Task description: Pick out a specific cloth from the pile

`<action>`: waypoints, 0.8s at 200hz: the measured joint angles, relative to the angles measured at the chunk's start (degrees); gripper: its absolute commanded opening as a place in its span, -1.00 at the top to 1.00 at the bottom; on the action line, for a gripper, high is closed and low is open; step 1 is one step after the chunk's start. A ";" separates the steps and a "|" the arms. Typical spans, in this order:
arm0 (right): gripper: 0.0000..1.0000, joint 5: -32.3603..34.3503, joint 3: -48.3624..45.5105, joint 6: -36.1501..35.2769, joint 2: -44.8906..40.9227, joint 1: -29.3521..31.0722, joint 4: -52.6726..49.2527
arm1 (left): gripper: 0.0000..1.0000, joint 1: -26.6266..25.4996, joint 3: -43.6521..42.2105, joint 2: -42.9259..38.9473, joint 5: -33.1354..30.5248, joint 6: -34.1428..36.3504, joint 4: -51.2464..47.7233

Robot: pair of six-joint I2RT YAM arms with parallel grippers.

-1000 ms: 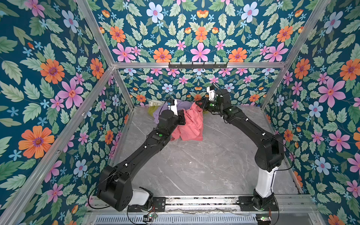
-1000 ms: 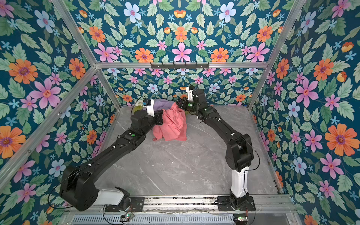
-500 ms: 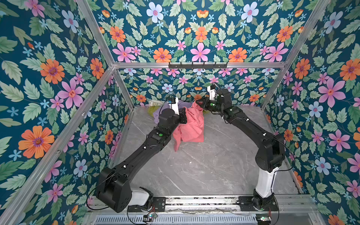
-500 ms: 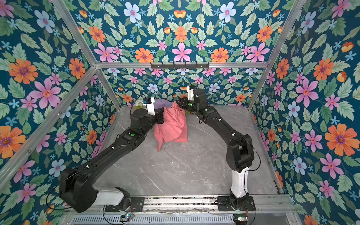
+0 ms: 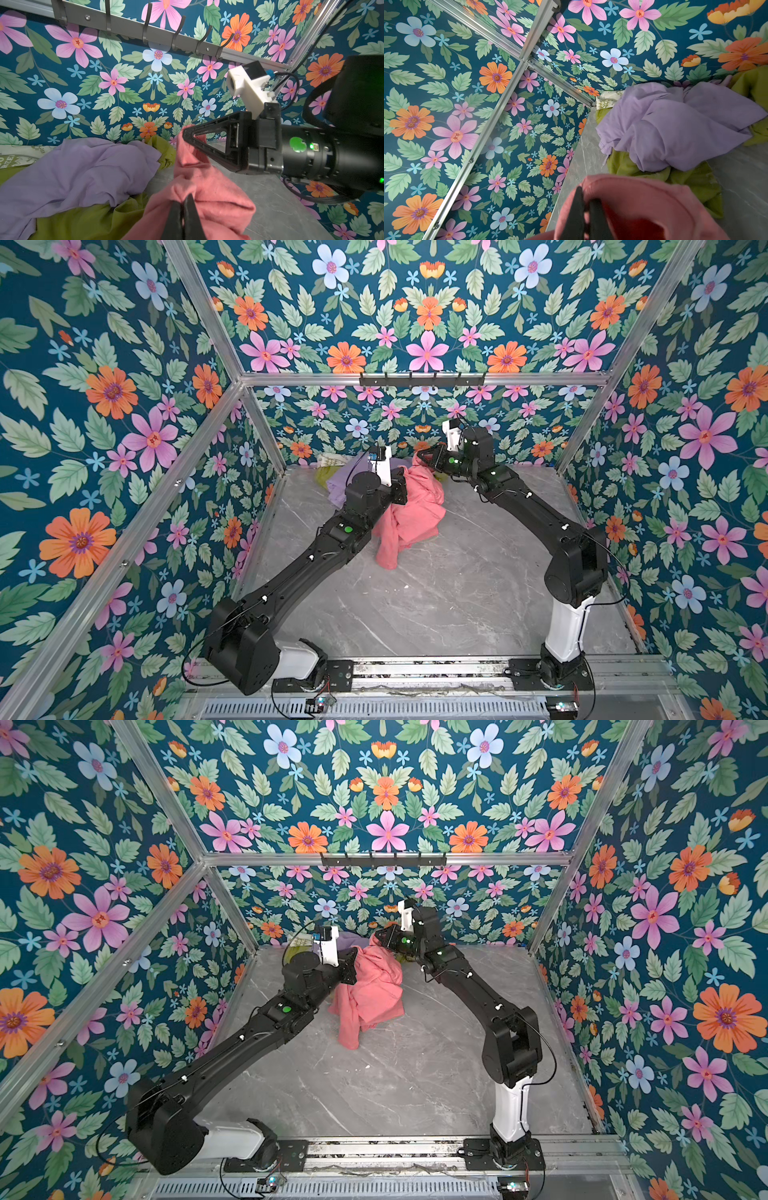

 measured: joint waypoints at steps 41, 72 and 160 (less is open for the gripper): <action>1.00 -0.02 0.00 0.02 0.13 0.00 -0.09 | 1.00 -0.98 0.24 -0.46 -0.55 0.76 0.00; 1.00 -0.02 0.00 0.02 0.13 -0.02 -0.09 | 1.00 -1.29 0.26 -1.18 -0.87 1.18 0.00; 1.00 -0.02 -0.42 0.00 -0.68 0.00 -0.17 | 1.00 -1.77 0.83 -3.41 -2.16 1.49 0.00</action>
